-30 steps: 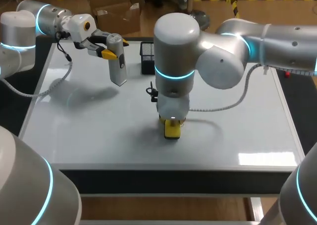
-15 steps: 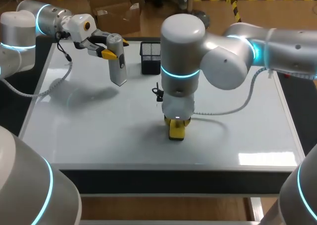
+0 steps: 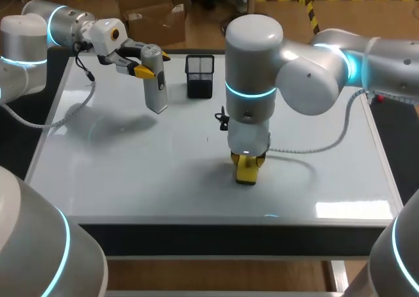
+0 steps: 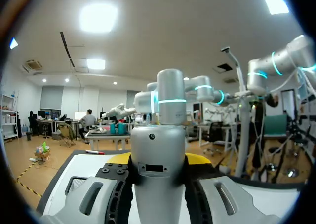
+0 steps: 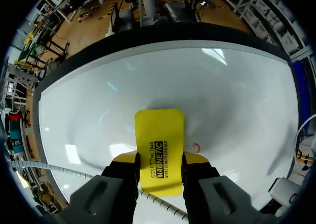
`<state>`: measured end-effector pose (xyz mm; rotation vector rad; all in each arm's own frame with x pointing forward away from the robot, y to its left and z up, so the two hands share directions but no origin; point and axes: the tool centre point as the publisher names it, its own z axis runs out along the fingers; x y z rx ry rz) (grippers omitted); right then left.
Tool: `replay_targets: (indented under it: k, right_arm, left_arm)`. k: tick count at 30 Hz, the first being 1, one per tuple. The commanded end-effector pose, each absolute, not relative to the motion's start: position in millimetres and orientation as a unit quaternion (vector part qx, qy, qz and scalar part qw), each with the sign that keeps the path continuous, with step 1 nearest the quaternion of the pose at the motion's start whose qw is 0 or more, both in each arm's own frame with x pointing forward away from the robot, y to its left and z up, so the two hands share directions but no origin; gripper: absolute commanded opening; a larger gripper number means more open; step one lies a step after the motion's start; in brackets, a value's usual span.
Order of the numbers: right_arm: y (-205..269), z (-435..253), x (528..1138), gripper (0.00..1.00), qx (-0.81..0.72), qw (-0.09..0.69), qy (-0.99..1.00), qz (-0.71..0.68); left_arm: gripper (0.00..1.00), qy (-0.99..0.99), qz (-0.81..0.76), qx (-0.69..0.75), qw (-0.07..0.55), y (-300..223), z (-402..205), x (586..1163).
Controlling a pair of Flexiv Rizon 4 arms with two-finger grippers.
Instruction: Pick up the inspection probe, press it on each red-marked spot on the whiteboard one by one, put down the probe, pick up the eraser, and wipe off all the red marks.
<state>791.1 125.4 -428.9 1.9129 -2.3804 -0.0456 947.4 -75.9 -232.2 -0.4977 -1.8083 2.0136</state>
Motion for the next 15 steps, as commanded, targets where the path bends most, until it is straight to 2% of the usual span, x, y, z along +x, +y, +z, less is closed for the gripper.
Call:
replay_targets:
  k: [1, 8, 15]
  right_arm:
    - [109, -435, 787, 0.00, 0.622, 0.039, -0.782, -0.015]
    - [106, -415, 788, 0.00, 0.617, 0.027, -0.786, 0.000]
    - [131, -393, 794, 0.00, 0.642, 0.009, -0.767, 0.011]
  left_arm:
    - [0.00, -0.645, 0.717, -0.178, 0.195, -76, -231, 948]
    - [0.00, -0.645, 0.717, -0.178, 0.195, -76, -231, 948]
    - [0.00, -0.645, 0.717, -0.178, 0.195, -76, -231, 948]
